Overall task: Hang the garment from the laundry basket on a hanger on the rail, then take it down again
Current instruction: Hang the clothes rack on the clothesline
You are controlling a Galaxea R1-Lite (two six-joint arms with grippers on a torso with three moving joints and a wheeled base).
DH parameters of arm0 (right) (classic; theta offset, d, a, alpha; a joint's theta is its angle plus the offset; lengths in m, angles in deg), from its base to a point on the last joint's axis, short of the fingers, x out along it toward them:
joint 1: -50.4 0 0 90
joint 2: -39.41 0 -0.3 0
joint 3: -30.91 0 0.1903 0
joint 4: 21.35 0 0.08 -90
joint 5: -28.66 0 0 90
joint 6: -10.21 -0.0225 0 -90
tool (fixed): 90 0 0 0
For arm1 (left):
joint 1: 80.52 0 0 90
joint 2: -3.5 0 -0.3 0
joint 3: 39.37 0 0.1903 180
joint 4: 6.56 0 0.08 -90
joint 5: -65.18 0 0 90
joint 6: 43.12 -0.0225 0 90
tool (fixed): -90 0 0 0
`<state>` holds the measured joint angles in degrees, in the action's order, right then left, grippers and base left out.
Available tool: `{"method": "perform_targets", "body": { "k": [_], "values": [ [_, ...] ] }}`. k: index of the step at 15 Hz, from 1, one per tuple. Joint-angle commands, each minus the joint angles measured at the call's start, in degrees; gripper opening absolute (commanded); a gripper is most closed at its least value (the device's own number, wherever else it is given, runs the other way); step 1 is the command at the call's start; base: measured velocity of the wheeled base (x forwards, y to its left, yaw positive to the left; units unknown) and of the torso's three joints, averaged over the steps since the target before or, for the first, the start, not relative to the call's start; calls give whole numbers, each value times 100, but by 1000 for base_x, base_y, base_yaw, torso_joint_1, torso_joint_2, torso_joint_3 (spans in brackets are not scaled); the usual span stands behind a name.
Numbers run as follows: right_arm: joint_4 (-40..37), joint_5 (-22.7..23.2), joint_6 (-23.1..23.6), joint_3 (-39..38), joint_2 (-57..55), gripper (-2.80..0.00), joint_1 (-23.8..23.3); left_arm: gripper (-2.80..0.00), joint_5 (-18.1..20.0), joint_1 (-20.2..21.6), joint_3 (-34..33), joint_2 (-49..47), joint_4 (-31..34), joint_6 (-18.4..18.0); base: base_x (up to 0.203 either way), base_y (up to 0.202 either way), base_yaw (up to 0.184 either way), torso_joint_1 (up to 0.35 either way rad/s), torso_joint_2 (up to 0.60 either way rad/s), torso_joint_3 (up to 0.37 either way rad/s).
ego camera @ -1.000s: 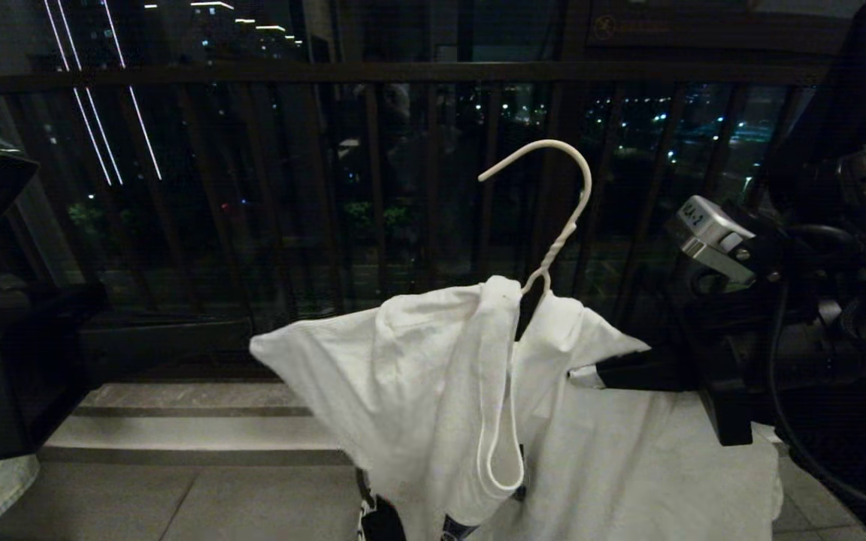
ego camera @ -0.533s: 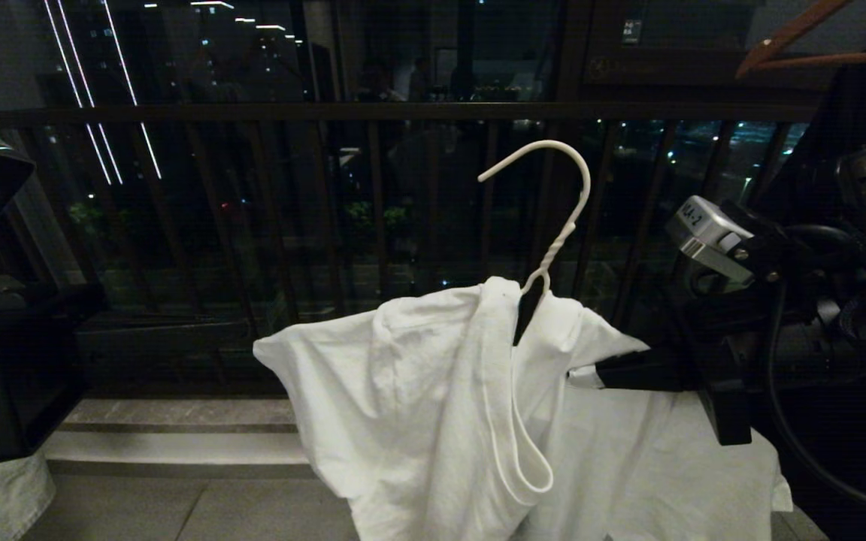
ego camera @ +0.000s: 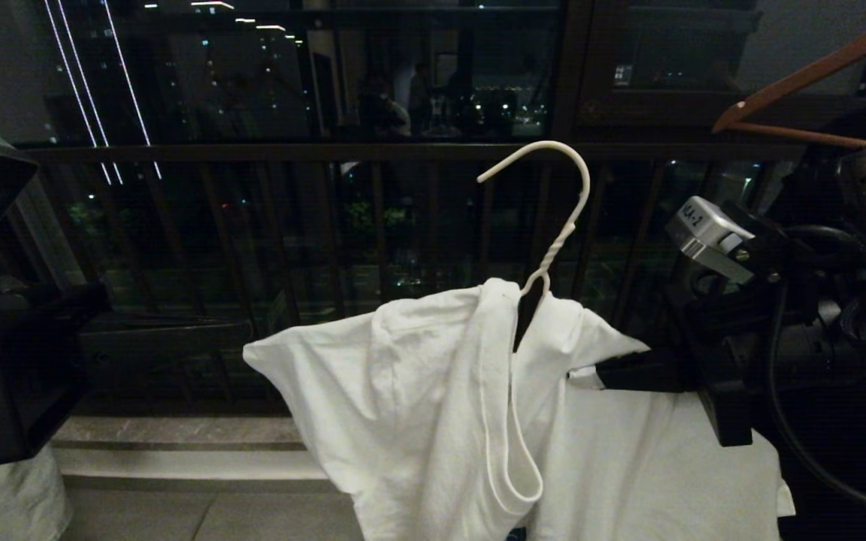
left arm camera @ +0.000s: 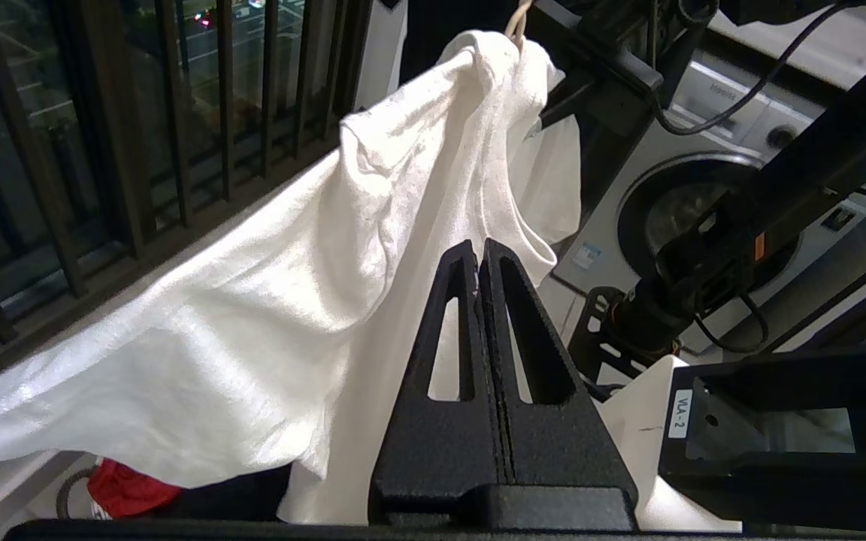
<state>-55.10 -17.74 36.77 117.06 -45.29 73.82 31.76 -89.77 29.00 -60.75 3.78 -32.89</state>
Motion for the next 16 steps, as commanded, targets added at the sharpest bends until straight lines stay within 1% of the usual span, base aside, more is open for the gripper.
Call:
{"method": "perform_targets", "body": {
  "k": [1, 9, 16],
  "values": [
    [2, 26, 16, -20, 19, -280, 5, -280, 28, -24, -1, -9, -6, 6, 0, 0, 0, 239, -548, -315],
    [195, 26, 16, -149, 85, -280, 5, -280, 28, -77, -36, -18, -6, 6, 0, 0, 0, 257, -575, -315],
    [195, 26, 24, -161, 115, -280, 5, -280, 35, -117, -36, 17, 2, 6, 0, 0, 0, 181, -388, -208]
  ]
}}
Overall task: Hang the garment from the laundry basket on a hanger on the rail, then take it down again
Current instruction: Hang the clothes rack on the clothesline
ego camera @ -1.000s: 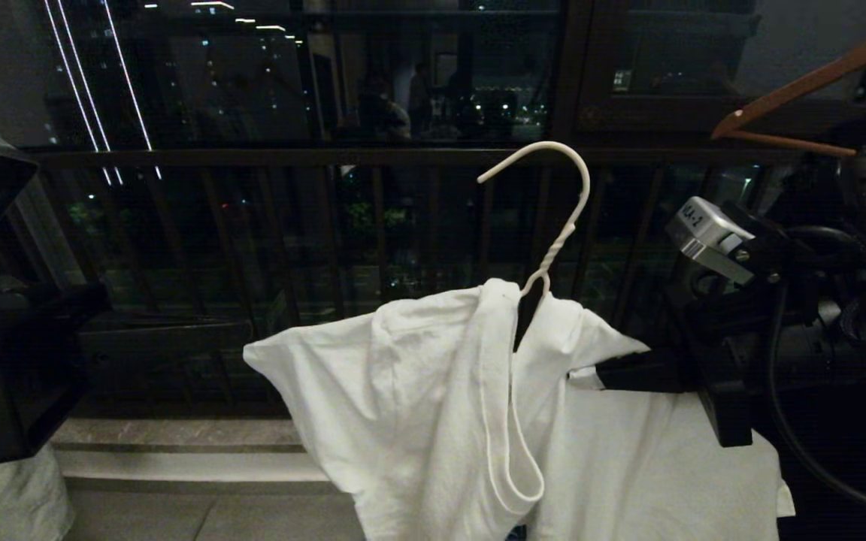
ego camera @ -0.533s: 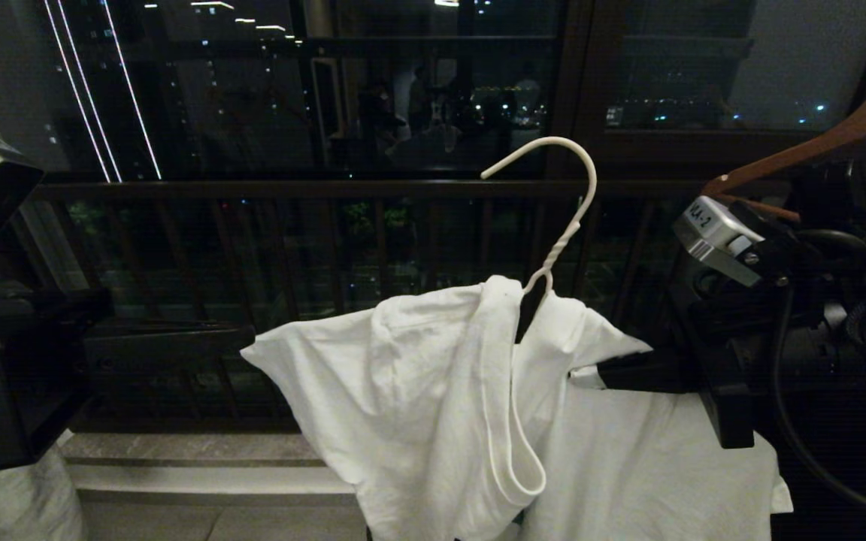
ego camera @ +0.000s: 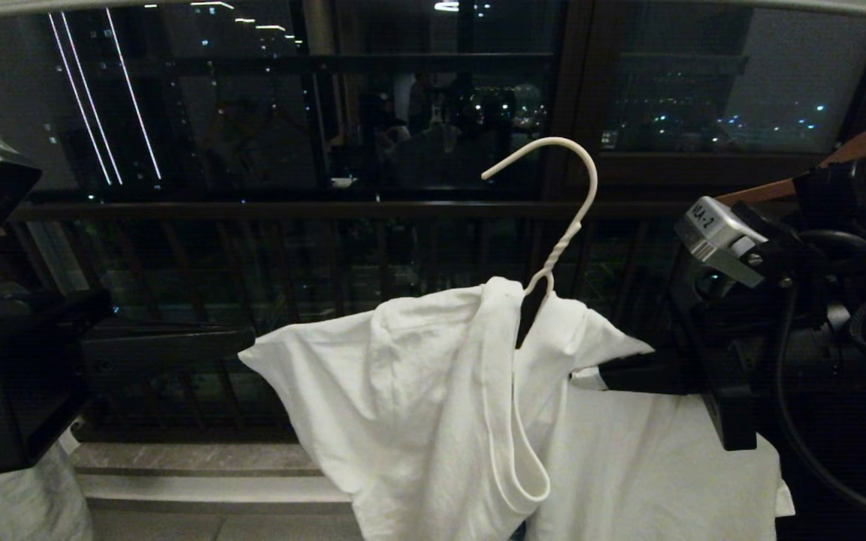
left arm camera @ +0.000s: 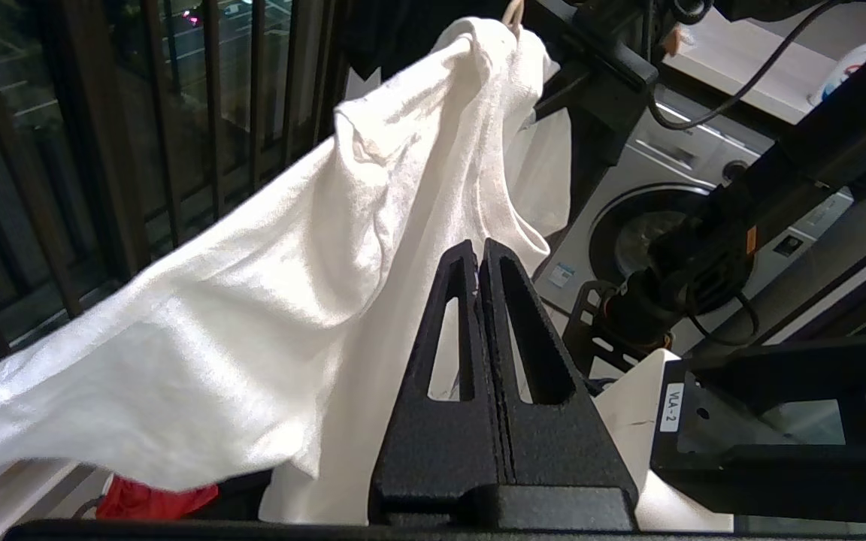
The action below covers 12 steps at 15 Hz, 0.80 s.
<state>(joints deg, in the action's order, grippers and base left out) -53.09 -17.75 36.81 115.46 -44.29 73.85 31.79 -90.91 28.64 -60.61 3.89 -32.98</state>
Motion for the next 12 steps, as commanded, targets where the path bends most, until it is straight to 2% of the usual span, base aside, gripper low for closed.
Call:
{"method": "perform_targets", "body": {
  "k": [1, 9, 12],
  "values": [
    [-6, 26, 21, -6, 20, -280, 1, -280, 25, -42, 1, 4, -9, 5, 0, 0, 0, 159, -339, -174],
    [33, 92, 91, -121, 97, -280, 1, -280, 25, -50, -8, 23, -9, 5, 0, 0, 0, 149, -315, -162],
    [73, 104, 87, -192, 58, -280, 1, -280, 25, -51, -8, 48, 0, 5, 0, 0, 0, 11, -26, -17]
  ]
}}
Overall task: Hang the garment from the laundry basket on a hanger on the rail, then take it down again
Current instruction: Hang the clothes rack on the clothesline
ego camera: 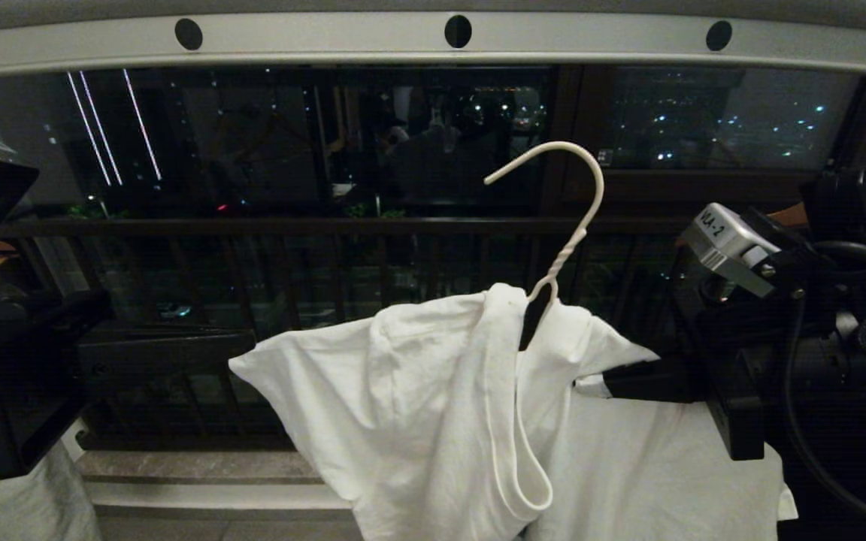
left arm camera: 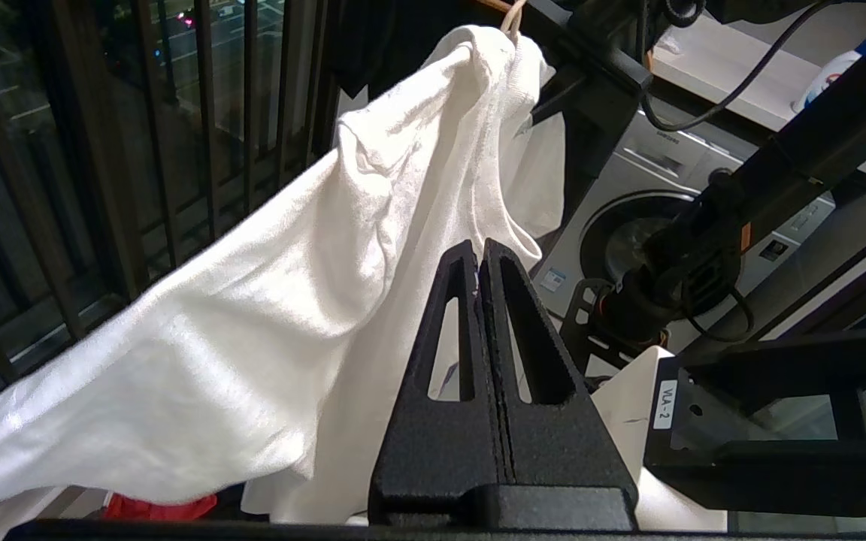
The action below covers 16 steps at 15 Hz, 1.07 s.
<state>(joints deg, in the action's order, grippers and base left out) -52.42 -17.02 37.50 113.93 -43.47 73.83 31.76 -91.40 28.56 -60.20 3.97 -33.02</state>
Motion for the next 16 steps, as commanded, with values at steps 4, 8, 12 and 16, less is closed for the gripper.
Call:
{"method": "perform_targets", "body": {
  "k": [4, 8, 12, 16],
  "values": [
    [328, 24, 23, -280, -122, -280, -5, -280, 29, -1, 4, 33, 10, 9, 0, 0, 0, 0, 0, 0],
    [454, 6, -21, -445, -52, -280, -5, -280, 29, -1, -1, 33, 1, 9, 0, 0, 0, 0, 0, 0],
    [496, 38, -23, -450, -92, -280, 8, -280, 29, -1, 13, 59, 6, 9, 0, 0, 0, 0, 0, 0],
    [1018, 19, -404, -448, -135, -280, 393, -280, 21, -87, 43, 295, 35, 15, 0, 0, 0, 0, 0, 0]
  ]
}}
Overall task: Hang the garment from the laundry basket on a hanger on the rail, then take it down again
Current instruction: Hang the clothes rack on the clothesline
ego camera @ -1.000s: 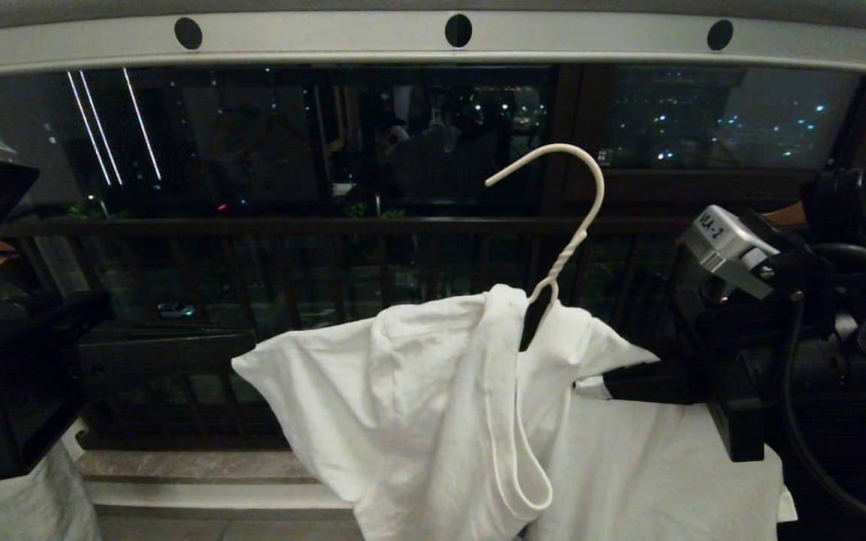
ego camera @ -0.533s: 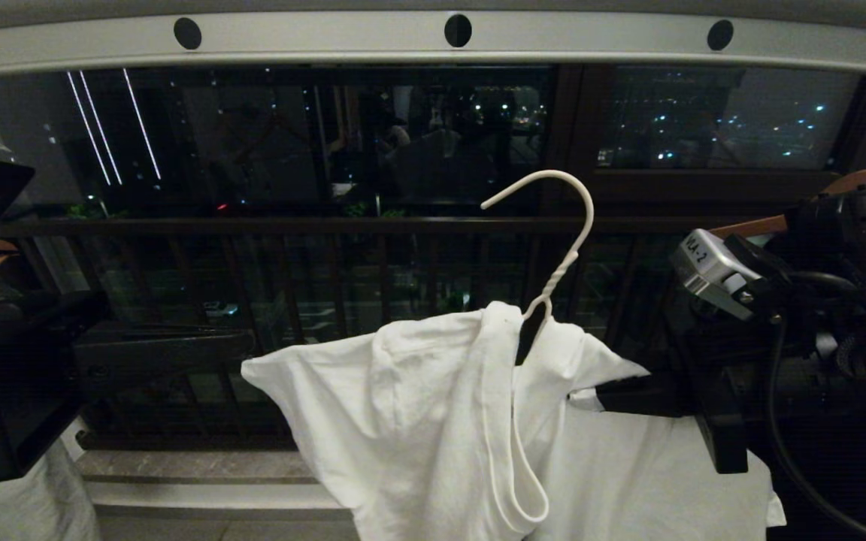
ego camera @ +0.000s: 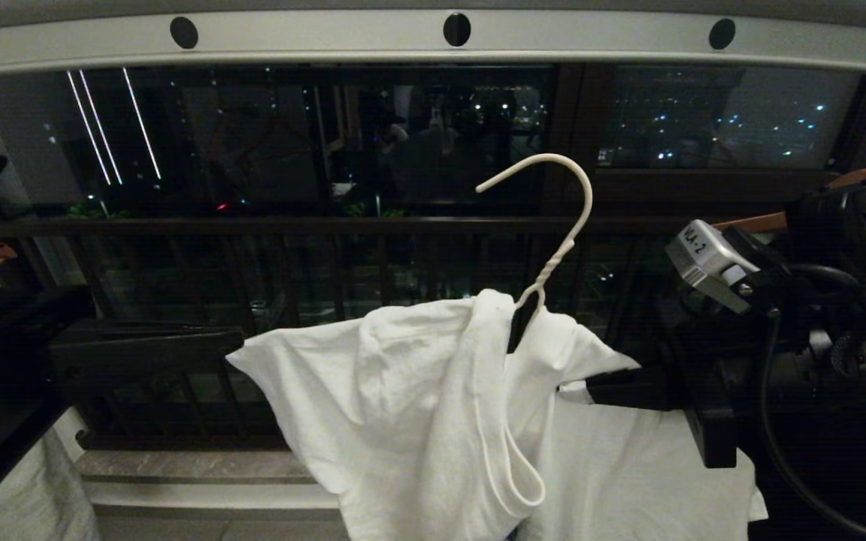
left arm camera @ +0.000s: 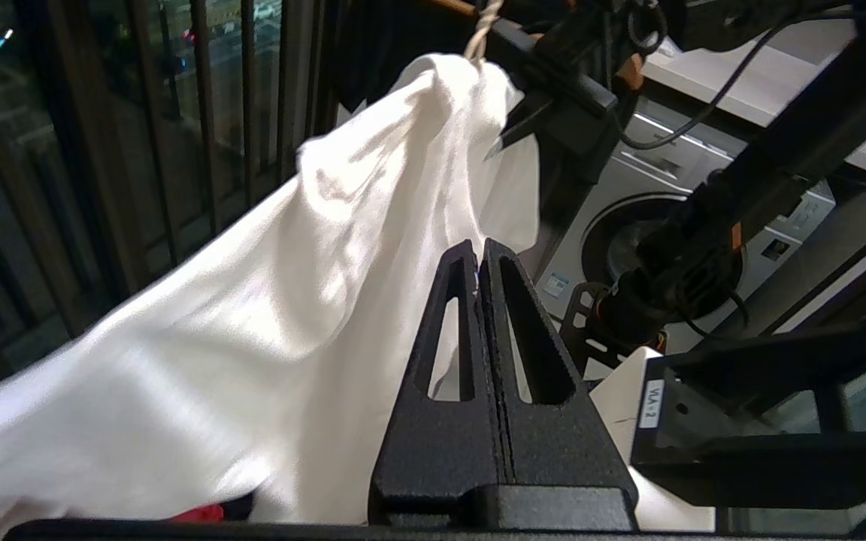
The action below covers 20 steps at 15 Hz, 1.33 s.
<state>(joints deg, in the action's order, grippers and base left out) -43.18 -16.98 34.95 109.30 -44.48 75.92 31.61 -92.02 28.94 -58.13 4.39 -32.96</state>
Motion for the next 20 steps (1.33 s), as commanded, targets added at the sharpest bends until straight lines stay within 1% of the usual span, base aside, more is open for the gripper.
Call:
{"method": "perform_targets", "body": {
  "k": [1, 2, 4, 5, 6, 7, 9, 10, 11, 12, 14, 16, 18, 20],
  "values": [
    [277, -39, -491, 43, -45, -280, 343, -280, 19, -27, 0, 150, -6, 4, 0, 0, 0, 0, 0, 0],
    [501, -221, -794, 61, -63, -280, 498, -280, 12, -27, 2, 227, -6, 4, 0, 0, 0, 0, 0, 0],
    [899, -995, -1167, 62, -158, -280, 897, -280, 8, -27, 19, 438, -6, 4, 0, 0, 0, 0, 0, 0],
    [1162, -1302, -1414, 64, -250, -280, 1082, -280, 8, -27, 31, 503, -6, 4, 0, 0, 0, 0, 0, 0],
    [1433, -1432, -1638, 64, -320, -280, 1209, -280, -1, -27, 32, 512, -6, 4, 0, 0, 0, 0, 0, 0],
    [1709, -1704, -1809, 69, -388, -280, 1335, -280, -1, -23, 40, 525, -6, 4, 0, 0, 0, 0, 0, 0],
    [2050, -2603, -2079, 121, -513, -280, 1651, -280, -1, -27, 45, 655, -6, 4, 0, 0, 0, 0, 0, 0],
    [2227, -3045, -2302, 159, -604, -280, 1872, -280, -1, -27, 56, 724, -6, 4, 0, 0, 0, 0, 0, 0],
    [2403, -3399, -2462, 199, -726, -280, 2065, -280, -1, -27, 84, 768, -6, 4, 0, 0, 0, 0, 0, 0],
    [2509, -3698, -2505, 340, -816, -280, 2136, -280, -1, -27, 102, 786, 2, 4, 0, 0, 0, 0, 0, 0],
    [2501, -4092, -2519, 571, -839, -280, 2158, -280, -3, -27, 102, 900, 3, 4, 0, 0, 0, 0, 0, 0],
    [2478, -4313, -2518, 640, -847, -280, 2193, -280, -1, -27, 110, 1076, 3, 4, 0, 0, 0, 0, 0, 0],
    [2475, -4727, -2512, 710, -848, -280, 2311, -280, -4, -23, 111, 1211, 3, 4, 0, 0, 0, 0, 0, 0],
    [2475, -4934, -2510, 783, -855, -280, 2335, -280, -7, -19, 139, 1315, 3, 4, 0, 0, 0, 0, 0, 0]
  ]
}}
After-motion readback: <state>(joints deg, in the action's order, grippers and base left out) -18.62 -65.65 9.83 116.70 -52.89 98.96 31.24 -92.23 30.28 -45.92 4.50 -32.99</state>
